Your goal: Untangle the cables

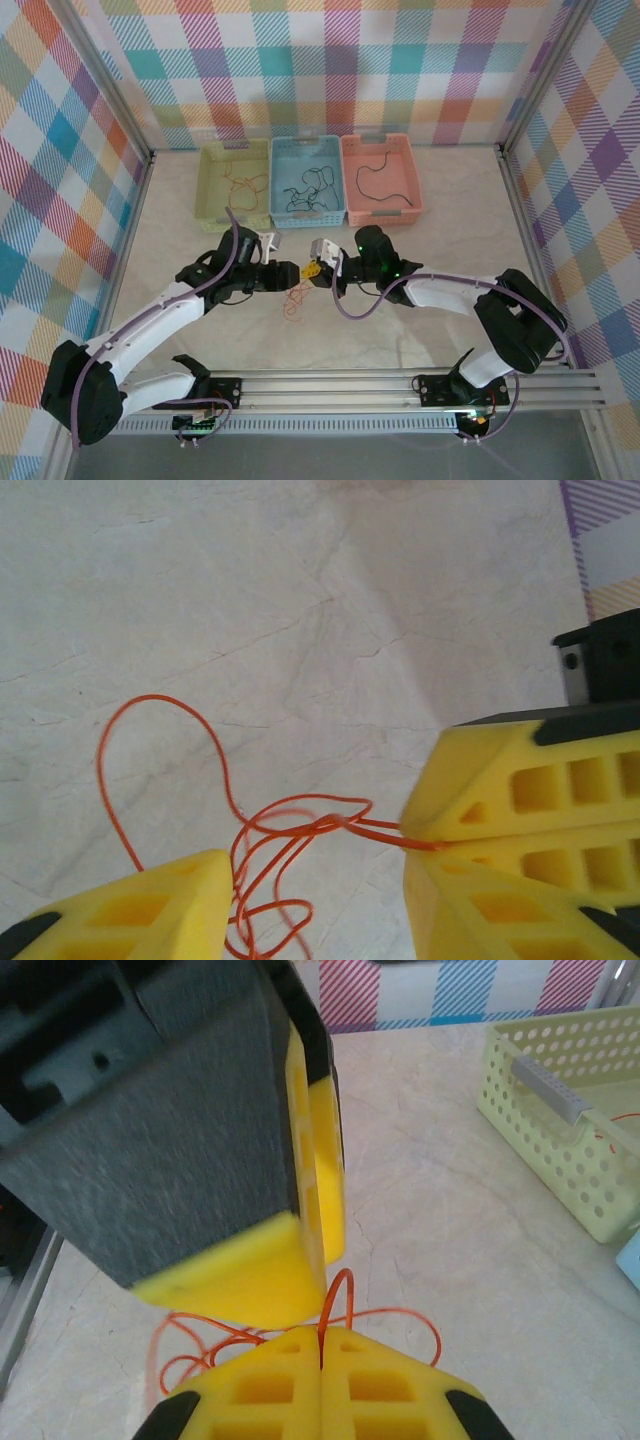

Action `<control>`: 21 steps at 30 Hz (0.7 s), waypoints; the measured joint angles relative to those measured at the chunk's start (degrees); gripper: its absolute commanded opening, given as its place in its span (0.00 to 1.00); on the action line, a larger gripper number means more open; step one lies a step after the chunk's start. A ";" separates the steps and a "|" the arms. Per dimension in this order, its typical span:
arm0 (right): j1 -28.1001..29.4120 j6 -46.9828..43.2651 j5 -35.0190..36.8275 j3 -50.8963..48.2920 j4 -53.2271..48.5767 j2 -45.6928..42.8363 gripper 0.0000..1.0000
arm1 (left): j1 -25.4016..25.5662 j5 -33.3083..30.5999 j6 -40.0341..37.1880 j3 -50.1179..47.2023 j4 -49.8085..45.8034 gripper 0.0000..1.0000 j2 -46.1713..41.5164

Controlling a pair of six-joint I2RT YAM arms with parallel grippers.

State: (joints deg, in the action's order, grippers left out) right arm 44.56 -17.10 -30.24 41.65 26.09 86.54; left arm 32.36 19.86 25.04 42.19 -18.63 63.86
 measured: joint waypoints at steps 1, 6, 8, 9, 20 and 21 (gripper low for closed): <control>-0.02 0.17 -0.04 0.00 0.02 -0.26 0.00 | 0.24 -0.26 -0.39 0.07 0.20 0.45 0.59; -0.35 0.63 -0.44 -0.11 0.00 -0.68 0.00 | 0.66 -1.44 -0.92 0.07 0.81 0.44 1.95; -0.35 0.94 -0.50 -0.11 -0.02 -0.68 0.00 | 0.79 -1.75 -0.92 0.07 1.01 0.45 1.99; -0.35 1.14 -0.50 -0.11 -0.02 -0.68 0.00 | 0.90 -1.99 -0.94 0.07 1.11 0.45 1.99; -1.53 4.66 -1.55 -0.96 1.66 -2.21 0.00 | 1.29 -2.34 -0.52 -0.44 3.67 0.50 1.95; -1.68 5.01 -1.68 -1.11 1.90 -2.38 0.00 | 1.29 -2.27 -0.17 -0.76 4.28 0.51 1.92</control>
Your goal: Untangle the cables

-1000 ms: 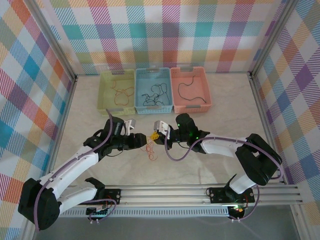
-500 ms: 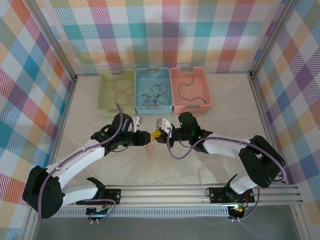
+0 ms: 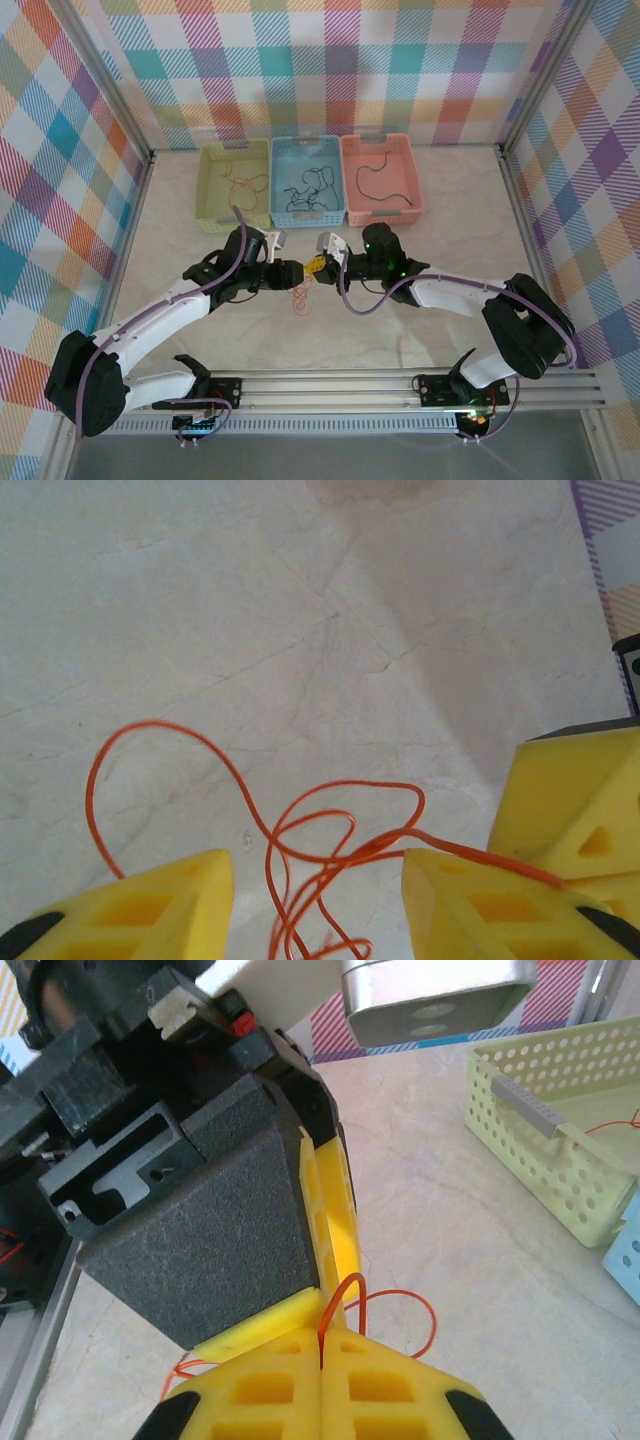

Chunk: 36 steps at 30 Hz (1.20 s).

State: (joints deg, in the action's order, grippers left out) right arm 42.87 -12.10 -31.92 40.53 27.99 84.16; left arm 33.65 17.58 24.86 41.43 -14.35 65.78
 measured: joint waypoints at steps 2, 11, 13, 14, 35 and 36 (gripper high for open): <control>-0.17 1.09 -0.24 -0.35 0.50 -0.24 0.00 | 0.04 0.24 0.94 -0.83 1.20 0.52 0.02; -0.52 5.20 -1.27 -1.57 3.45 -1.70 0.00 | 1.46 0.31 4.44 -2.84 4.57 0.53 4.09; -0.52 6.25 -1.42 -1.60 4.92 -2.82 0.00 | 2.08 0.13 4.90 -2.97 4.92 0.53 5.62; -0.55 6.95 -1.60 -1.60 5.86 -3.43 0.00 | 2.45 -0.20 5.22 -2.99 4.96 0.52 6.25; -2.45 10.86 -0.83 -5.11 9.05 -18.86 0.00 | 3.02 -13.99 8.37 -2.97 -0.63 0.35 6.08; -2.67 11.06 -0.50 -5.33 9.01 -20.04 0.00 | 3.02 -14.88 8.39 -2.97 -1.42 0.34 5.66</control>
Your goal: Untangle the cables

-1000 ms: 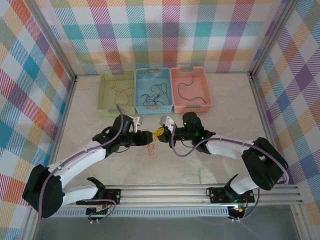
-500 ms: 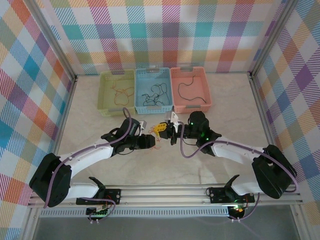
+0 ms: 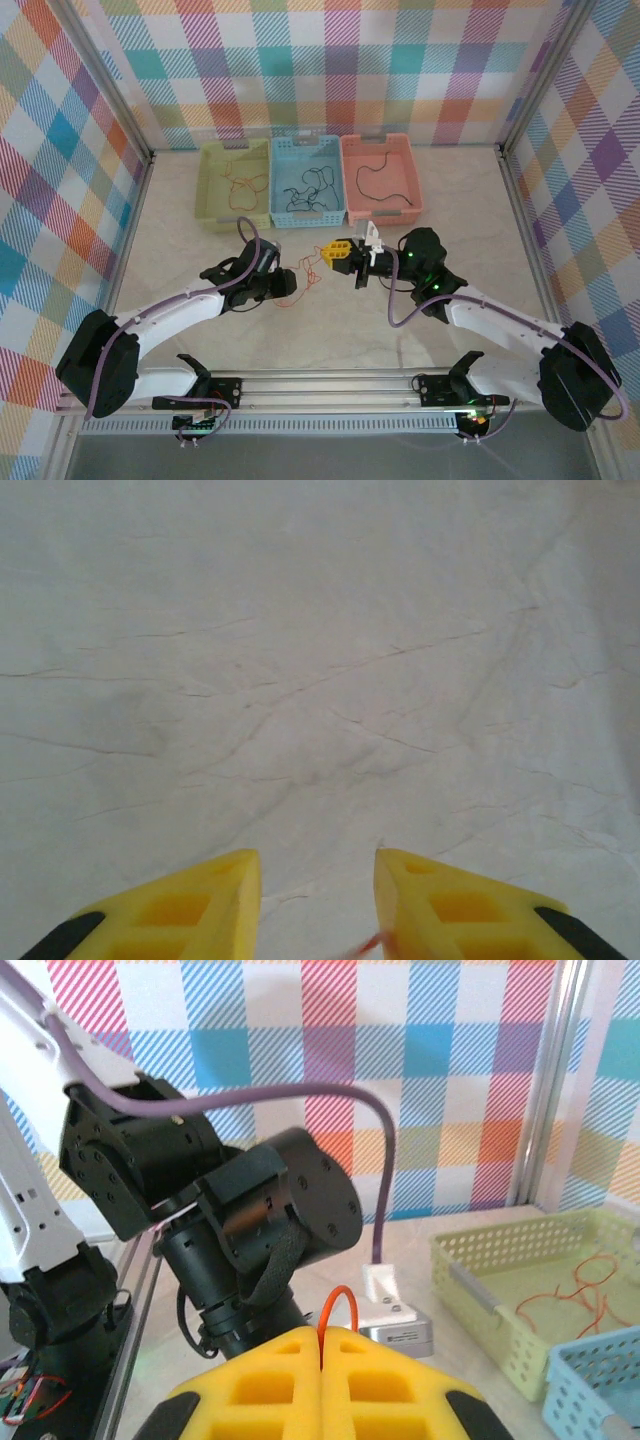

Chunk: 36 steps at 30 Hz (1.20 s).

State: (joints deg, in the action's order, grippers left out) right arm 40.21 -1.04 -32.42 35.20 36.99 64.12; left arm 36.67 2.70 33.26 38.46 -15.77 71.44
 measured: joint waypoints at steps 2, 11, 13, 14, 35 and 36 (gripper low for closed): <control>-0.35 0.22 0.46 -0.31 -0.02 -2.14 0.00 | 0.00 -1.62 0.00 0.00 -1.22 0.32 -0.85; -1.84 0.24 6.60 -2.62 -0.61 -11.56 0.00 | -0.15 -9.49 0.00 0.00 -7.69 0.24 -4.70; -2.16 0.24 8.63 -3.19 -0.72 -12.68 0.00 | -0.46 -10.67 0.00 0.00 -8.68 0.23 -5.84; -2.38 0.24 9.66 -3.50 -0.85 -13.11 0.00 | -0.66 -11.28 0.00 0.00 -9.27 0.23 -6.54; -3.50 0.42 11.06 -3.87 -4.55 -8.04 0.00 | -3.80 0.11 -3.17 1.92 -14.43 0.58 -18.12; -3.50 0.42 10.71 -3.82 -4.83 -7.78 0.00 | -3.80 1.81 -3.45 2.51 -14.71 0.61 -18.03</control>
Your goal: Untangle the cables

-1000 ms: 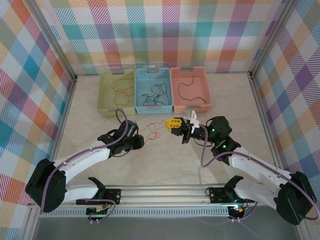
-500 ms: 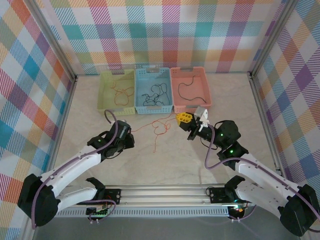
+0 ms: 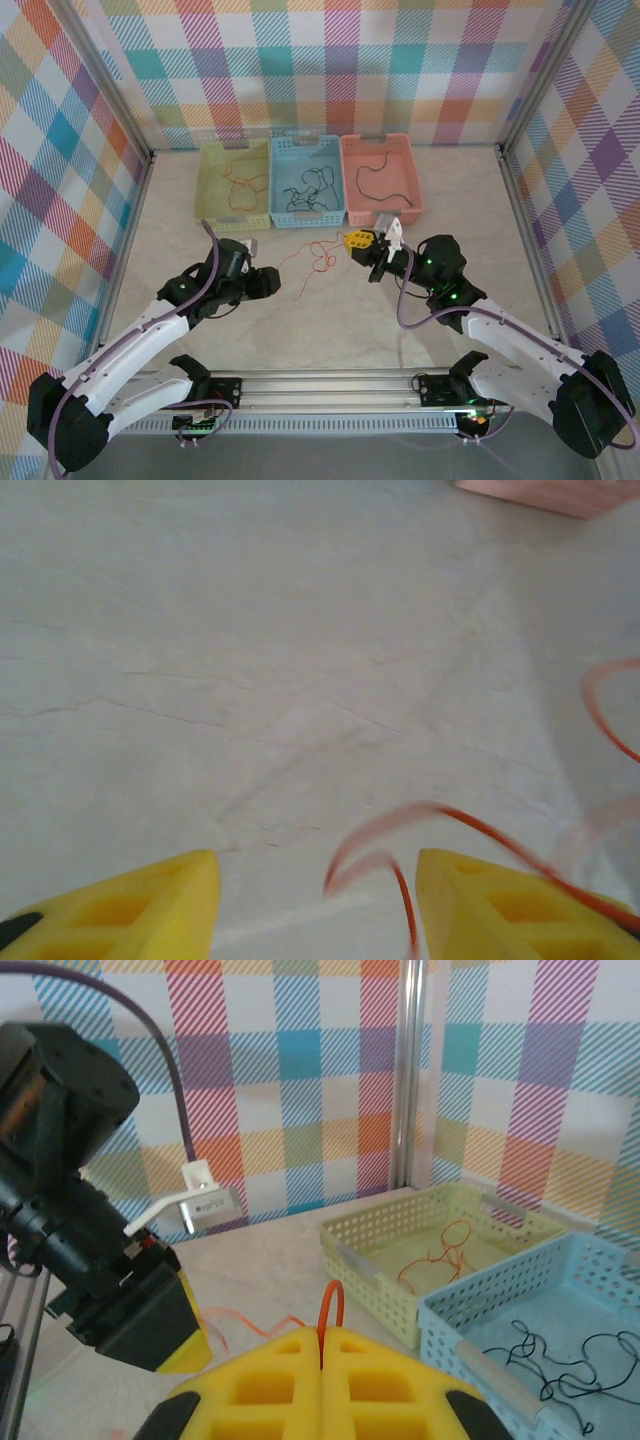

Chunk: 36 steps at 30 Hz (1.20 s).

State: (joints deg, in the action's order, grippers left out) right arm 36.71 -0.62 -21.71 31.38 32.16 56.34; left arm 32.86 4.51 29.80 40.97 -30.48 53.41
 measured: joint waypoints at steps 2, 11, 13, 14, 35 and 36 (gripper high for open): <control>0.00 0.02 -0.26 0.04 -0.26 0.22 0.00 | 0.00 2.21 -0.57 1.31 -1.55 0.63 0.00; 0.00 0.48 -0.28 0.83 -0.55 0.63 0.00 | 0.07 2.51 -1.14 3.37 -3.80 0.62 -3.15; 0.00 1.16 -0.44 1.01 -0.57 1.03 0.00 | 0.44 4.52 -2.75 3.69 0.55 0.62 -2.97; 0.00 1.55 -0.50 1.01 -0.63 1.11 0.00 | 0.59 5.14 -4.07 4.17 2.10 0.62 -2.29; 0.00 7.98 -10.71 4.85 -1.86 2.84 0.00 | 2.89 22.03 -28.26 10.71 25.62 0.64 8.70; 0.00 8.04 -10.93 4.85 -1.84 2.89 0.00 | 2.99 22.60 -28.87 10.64 26.25 0.64 8.74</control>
State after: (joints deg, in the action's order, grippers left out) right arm 36.71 7.42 -32.64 36.23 30.33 59.22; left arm 35.86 27.11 0.93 51.62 -4.23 62.15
